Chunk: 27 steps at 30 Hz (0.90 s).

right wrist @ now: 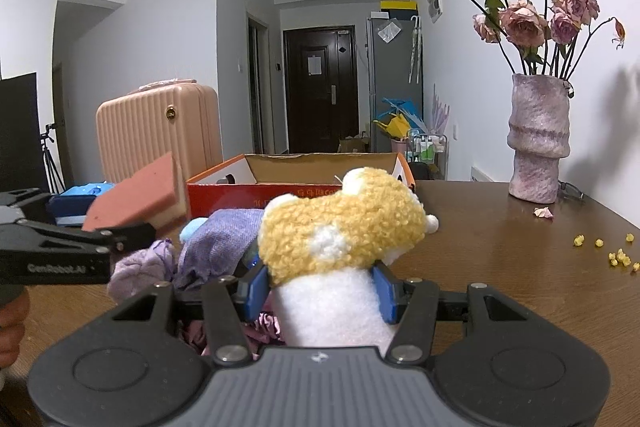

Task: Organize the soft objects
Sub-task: 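Carry the sheep and sponge over the cardboard box with both grippers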

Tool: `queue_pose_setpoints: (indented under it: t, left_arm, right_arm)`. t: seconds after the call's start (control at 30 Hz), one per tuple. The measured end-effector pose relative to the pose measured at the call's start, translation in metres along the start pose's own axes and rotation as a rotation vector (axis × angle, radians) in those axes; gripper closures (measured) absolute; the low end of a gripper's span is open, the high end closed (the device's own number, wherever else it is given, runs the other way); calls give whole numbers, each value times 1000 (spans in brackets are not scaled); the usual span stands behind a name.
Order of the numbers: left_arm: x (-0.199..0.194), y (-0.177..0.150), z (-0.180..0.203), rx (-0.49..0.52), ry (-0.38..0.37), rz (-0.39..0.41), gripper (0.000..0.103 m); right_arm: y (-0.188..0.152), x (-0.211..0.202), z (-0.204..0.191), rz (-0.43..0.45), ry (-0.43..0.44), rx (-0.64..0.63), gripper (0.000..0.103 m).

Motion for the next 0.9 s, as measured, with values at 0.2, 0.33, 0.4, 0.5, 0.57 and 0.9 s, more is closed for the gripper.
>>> queue_pose_setpoints:
  t: [0.2, 0.33, 0.4, 0.5, 0.57, 0.9]
  left_arm:
    - [-15, 8, -4, -53, 19, 21, 12]
    - [-21, 15, -8, -88, 32, 34, 12]
    - [-23, 19, -11, -98, 43, 40, 12]
    - [-23, 24, -16, -114, 55, 43, 12]
    - [-23, 27, -18, -122, 62, 47, 12]
    - [-10, 46, -27, -159, 97, 61, 12]
  right_arm:
    - [3, -2, -1, 15, 4, -6, 50]
    - [7, -5, -5, 31, 5, -31, 50]
    - [10, -5, -5, 38, 5, -39, 50]
    - [16, -3, -5, 44, 1, -51, 50]
    - [20, -1, -5, 46, -2, -57, 50]
    - [44, 12, -2, 79, -14, -87, 50]
Point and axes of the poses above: each gripper's, at about its wrist camera, not at the fingertips, and x roughly the way its jaws point, z to its right, y to its top, the point moved 5 cm from there along x, roughly the way its jaws point, and after that the axes turned 5 degrees about z, right-handed, at the moved point
